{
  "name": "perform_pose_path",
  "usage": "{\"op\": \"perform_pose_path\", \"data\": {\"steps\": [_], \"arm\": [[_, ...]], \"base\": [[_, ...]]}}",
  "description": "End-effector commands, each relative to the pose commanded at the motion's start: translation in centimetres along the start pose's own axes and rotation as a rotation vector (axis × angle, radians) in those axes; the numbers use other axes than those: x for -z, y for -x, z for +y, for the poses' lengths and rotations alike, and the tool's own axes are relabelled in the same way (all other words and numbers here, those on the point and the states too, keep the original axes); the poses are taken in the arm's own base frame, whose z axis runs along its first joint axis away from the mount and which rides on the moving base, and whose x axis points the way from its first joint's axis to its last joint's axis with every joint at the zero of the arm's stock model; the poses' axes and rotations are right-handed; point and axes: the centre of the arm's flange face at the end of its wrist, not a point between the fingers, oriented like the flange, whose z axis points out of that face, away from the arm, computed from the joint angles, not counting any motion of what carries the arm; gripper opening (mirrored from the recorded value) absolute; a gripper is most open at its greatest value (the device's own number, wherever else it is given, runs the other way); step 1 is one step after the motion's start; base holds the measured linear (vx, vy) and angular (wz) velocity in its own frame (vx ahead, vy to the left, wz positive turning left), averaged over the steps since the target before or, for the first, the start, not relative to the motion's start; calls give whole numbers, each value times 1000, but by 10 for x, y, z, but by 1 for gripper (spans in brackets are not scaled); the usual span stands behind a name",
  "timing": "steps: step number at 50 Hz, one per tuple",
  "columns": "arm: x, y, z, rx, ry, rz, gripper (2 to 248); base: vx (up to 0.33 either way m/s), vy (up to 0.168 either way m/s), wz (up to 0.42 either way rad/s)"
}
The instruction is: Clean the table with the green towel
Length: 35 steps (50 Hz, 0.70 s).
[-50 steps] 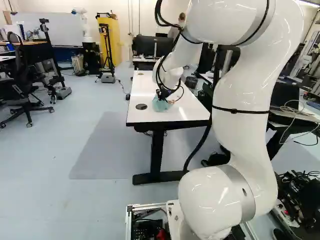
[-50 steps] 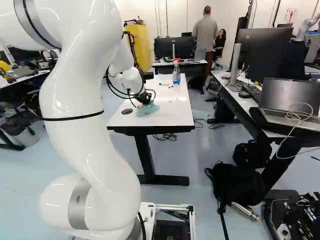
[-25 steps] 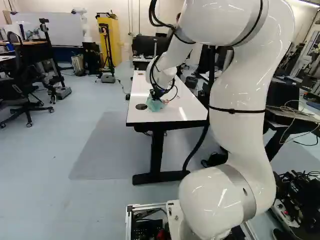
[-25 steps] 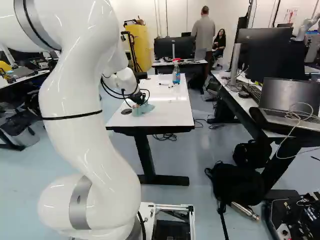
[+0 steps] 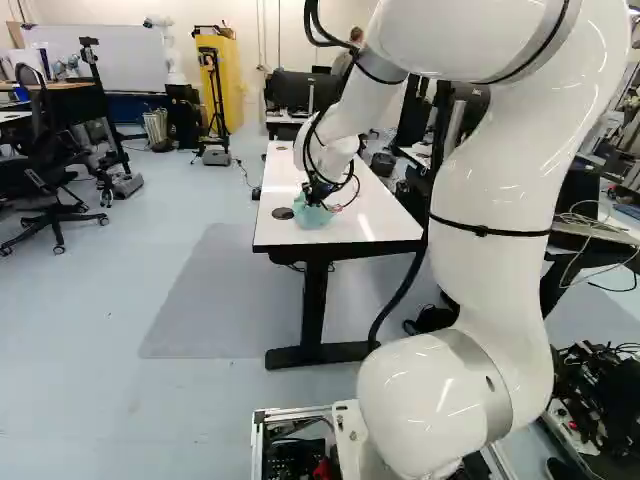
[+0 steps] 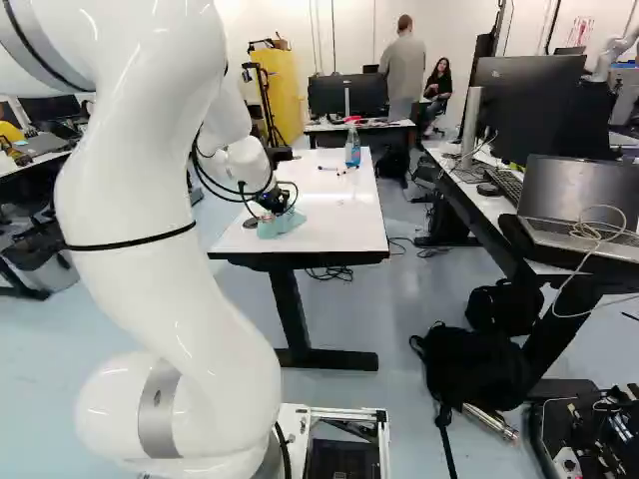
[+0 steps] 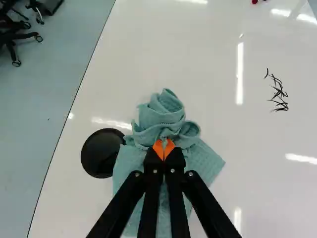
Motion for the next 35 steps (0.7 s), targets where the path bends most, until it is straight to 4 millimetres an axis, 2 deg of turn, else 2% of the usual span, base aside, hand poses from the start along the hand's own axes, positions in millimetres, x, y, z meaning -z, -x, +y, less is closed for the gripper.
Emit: {"op": "perform_pose_path", "data": {"steps": [20,35], "arm": [[0,0,34,-51,39,1,21],[-12,-14,52,-73,56,10,21]], "base": [[0,0,0],[0,0,0]]}}
